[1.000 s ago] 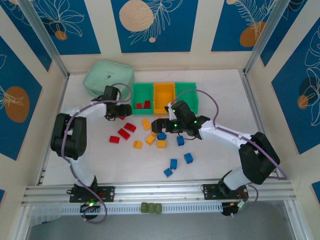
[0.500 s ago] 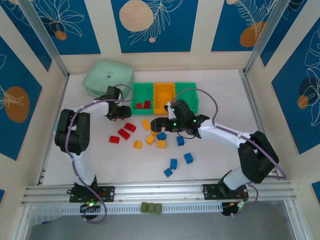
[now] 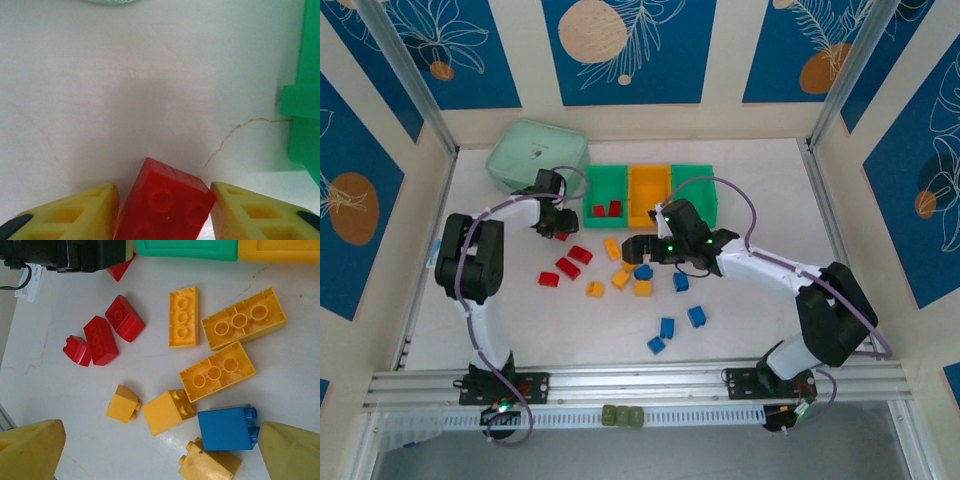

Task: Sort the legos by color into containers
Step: Pick up the lego from the middle-left of the table, then place the lego in the container.

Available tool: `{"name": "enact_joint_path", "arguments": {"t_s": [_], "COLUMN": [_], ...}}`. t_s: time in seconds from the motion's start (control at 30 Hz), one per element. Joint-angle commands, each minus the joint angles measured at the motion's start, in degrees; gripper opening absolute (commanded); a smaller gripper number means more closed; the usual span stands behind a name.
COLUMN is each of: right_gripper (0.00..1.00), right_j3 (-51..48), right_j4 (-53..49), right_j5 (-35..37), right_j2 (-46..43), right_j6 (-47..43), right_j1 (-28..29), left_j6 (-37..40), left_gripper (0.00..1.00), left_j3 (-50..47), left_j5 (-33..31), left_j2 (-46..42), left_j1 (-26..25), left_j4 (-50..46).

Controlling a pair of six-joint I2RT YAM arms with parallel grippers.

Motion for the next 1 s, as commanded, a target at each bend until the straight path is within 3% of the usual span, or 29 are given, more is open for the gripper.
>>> {"name": "enact_joint_path", "arguments": {"t_s": [0.0, 0.4, 0.77, 0.97], "right_gripper": [0.99, 0.99, 0.99, 0.99], "right_j3": [1.12, 1.09, -1.10, -4.07], "right_j4": [-0.63, -1.59, -4.31, -4.05], "right_j5": [-0.26, -0.11, -0.79, -2.59], "right_j2": [0.07, -2.10, -7.85, -11.29], "right_j6": [0.15, -0.38, -1.56, -1.75], "right_j1": [-0.30, -0.90, -4.64, -9.08], "left_j6": [-0.35, -0.96, -2.61, -4.82], "left_gripper": [0.48, 0.33, 0.31, 0.29], "left_j3": [0.00, -3.17, -4.84, -1.08], "left_j5": [-2.49, -2.78, -0.33, -1.59], "left_j2": [0.14, -3.31, -13.74, -17.81], "left_j1": [0.10, 0.11, -0.21, -5.00], "left_j4": [-2.96, -2.34, -3.53, -5.68]}}
